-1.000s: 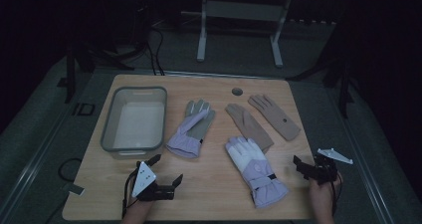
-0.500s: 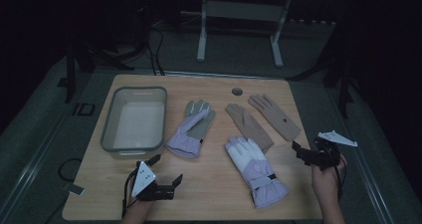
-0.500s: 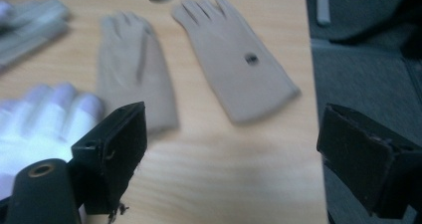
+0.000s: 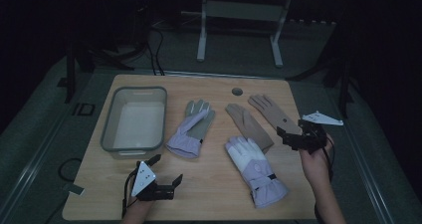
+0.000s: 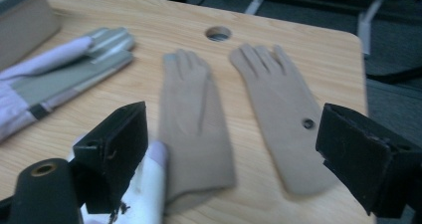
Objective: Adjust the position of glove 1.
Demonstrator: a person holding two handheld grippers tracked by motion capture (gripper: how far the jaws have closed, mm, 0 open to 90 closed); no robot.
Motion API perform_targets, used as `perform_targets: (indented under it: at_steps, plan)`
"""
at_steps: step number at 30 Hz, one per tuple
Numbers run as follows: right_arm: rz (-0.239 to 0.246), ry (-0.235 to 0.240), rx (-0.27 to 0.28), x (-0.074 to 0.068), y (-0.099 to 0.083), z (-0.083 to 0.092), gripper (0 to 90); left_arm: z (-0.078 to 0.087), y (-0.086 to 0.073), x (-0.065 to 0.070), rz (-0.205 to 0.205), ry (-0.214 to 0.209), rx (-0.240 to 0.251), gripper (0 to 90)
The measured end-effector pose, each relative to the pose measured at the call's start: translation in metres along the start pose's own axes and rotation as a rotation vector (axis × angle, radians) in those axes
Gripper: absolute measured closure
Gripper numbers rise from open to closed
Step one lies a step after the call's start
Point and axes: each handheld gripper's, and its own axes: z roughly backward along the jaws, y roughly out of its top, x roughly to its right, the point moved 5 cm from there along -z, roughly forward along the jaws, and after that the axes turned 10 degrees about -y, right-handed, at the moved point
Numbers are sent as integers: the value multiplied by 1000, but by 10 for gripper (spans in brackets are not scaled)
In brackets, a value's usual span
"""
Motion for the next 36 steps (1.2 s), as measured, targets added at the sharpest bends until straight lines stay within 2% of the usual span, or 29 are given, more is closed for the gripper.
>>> perform_targets:
  at_steps: [3,8,12,14,17,18,23,28,30,31,32,33,35,36]
  plan:
    - [19,24,4,-12,10,-5,125,0,0,0,-2,-2,-2,6]
    - [41,47,-3,-24,19,-12,127,0,0,0,-3,-2,-3,6]
    - [74,68,-29,-37,26,-21,134,0,0,0,-3,-3,-5,6]
    - [79,92,-38,-45,29,-27,134,0,0,0,-1,-4,-4,6]
    - [91,99,-50,-53,31,-31,134,0,0,0,-1,-5,-4,6]
    - [99,121,-59,-59,32,-35,134,0,0,0,-3,-5,-4,6]
    - [135,173,-86,-84,38,-51,132,0,0,0,-1,-7,-3,6]
    - [186,173,-57,-101,46,-57,133,0,0,0,2,-8,-3,6]
    - [212,183,-36,-113,51,-61,138,0,0,0,1,-9,-6,6]
    - [215,203,-57,-118,51,-63,138,0,0,0,2,-9,-6,6]
    - [215,203,-57,-118,51,-63,138,0,0,0,3,-9,-6,6]
    - [213,220,-78,-123,52,-65,138,0,0,0,4,-10,-6,6]
    - [227,222,-84,-133,53,-69,141,0,0,-1,5,-11,-5,6]
    - [233,239,-97,-142,53,-73,141,0,0,-1,6,-11,-4,6]
